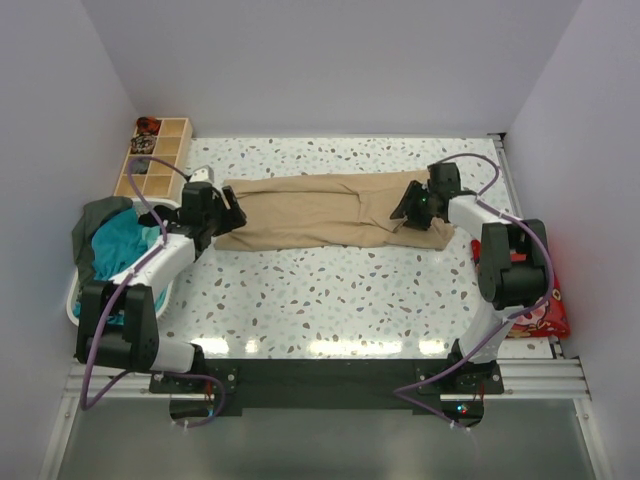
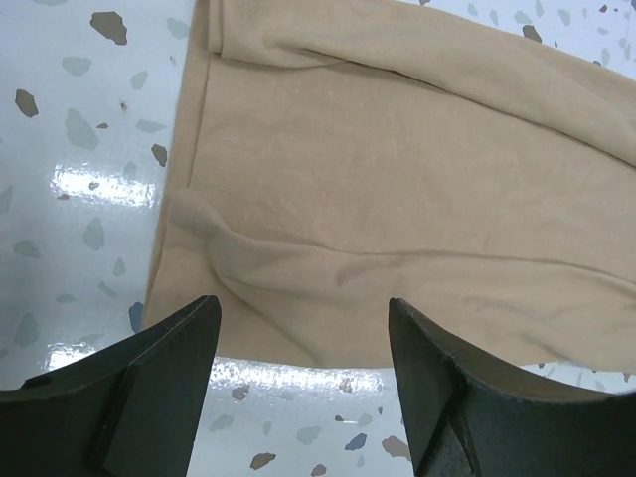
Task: Fold and stack the t-shirts
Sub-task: Fold the other side of the tshirt into a rectangle
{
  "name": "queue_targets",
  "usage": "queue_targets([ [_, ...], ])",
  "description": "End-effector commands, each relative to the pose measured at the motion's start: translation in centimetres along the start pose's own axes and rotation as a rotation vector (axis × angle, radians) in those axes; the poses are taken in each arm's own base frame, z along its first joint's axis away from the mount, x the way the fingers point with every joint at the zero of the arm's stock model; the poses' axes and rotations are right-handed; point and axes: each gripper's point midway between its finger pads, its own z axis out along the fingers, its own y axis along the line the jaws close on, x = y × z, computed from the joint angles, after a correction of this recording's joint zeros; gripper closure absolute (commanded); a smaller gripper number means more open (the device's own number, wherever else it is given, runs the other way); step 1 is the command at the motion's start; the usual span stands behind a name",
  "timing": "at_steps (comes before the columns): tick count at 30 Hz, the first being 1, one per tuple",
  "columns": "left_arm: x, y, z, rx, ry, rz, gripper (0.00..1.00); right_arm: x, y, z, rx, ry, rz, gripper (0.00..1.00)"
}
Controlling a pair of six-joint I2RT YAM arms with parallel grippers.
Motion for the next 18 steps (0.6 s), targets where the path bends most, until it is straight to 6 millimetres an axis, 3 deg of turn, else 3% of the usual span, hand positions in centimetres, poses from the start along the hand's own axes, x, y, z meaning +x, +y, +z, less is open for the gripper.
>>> queue_targets([
  [1,-0.4,-1.1,0.3,0.054,-0.016,-0.003,0.27,-0.5,1.8,-1.5,-0.075,-0.015,0.012,0.5],
  [5,-0.1,-1.0,0.5,0.049,-0.007,-0.003,0.26,-0.1,1.7,-1.2,-0.084,-0.019,0.018,0.52],
  [11,0.1,-1.0,0.9,0.047,0.01,0.001,0.26,0.1,1.9,-0.2,-0.103,0.0,0.026,0.61],
  [16,0.1,-0.9,0.9,0.041,0.012,0.005,0.26,-0.8,2.3,0.1,-0.118,-0.016,0.016,0.87],
  [18,0.3,-0.8,1.1,0.037,0.02,0.006,0.26,-0.9,2.5,0.3,-0.122,-0.008,0.013,0.9],
])
